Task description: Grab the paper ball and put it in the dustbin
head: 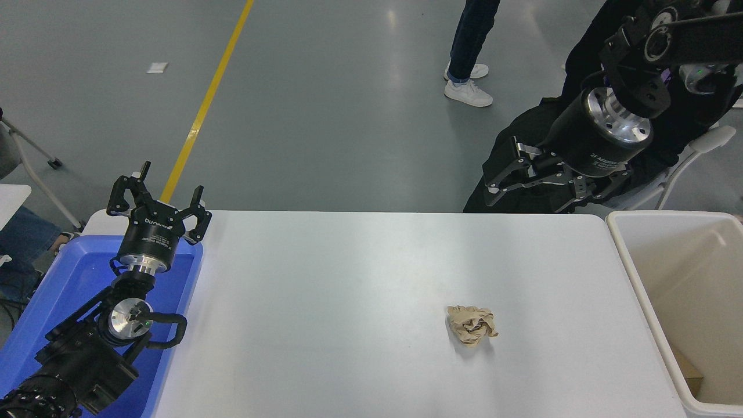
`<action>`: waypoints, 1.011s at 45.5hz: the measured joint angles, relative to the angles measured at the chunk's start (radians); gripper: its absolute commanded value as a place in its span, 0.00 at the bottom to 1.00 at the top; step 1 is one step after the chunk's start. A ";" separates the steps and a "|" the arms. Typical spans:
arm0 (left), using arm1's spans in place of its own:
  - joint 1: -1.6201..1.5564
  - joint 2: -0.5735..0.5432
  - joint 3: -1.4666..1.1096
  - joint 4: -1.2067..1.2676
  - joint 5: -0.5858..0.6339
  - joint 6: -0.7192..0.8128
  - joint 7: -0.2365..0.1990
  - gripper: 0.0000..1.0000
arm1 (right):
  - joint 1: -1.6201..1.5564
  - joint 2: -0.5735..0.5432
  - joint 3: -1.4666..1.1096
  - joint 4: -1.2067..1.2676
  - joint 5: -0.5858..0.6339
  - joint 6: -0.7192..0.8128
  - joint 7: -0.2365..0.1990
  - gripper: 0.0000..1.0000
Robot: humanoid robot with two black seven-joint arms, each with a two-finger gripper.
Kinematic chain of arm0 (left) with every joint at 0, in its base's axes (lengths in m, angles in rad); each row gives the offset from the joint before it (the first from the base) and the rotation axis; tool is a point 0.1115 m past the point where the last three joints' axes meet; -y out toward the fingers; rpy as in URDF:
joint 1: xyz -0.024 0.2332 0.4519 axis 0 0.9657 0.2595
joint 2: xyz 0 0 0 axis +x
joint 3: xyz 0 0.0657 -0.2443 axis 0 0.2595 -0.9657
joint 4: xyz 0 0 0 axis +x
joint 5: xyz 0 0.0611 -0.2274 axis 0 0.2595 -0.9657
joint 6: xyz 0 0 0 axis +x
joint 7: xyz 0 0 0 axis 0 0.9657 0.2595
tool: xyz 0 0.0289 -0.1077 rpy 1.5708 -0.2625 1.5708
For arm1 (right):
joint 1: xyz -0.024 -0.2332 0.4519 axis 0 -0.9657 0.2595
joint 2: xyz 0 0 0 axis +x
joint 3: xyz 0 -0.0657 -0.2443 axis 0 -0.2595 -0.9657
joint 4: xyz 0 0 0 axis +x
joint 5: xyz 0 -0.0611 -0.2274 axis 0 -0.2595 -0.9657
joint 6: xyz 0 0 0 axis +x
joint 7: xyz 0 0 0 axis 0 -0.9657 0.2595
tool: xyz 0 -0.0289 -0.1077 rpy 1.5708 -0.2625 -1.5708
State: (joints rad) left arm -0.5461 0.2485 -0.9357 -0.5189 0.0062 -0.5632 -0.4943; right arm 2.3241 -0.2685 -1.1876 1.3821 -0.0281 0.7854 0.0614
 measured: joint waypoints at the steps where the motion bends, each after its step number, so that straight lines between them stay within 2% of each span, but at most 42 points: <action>1: 0.000 0.000 0.000 0.000 0.000 0.000 0.000 0.98 | 0.000 0.000 0.000 0.000 0.000 0.000 0.000 1.00; 46: 0.000 0.000 0.000 0.000 0.006 0.001 -0.001 0.98 | -0.015 0.000 0.000 0.000 0.000 0.000 0.000 1.00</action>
State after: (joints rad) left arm -0.5461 0.2485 -0.9357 -0.5192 0.0123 -0.5627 -0.4956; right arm 2.3090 -0.2682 -1.1873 1.3820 -0.0281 0.7854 0.0614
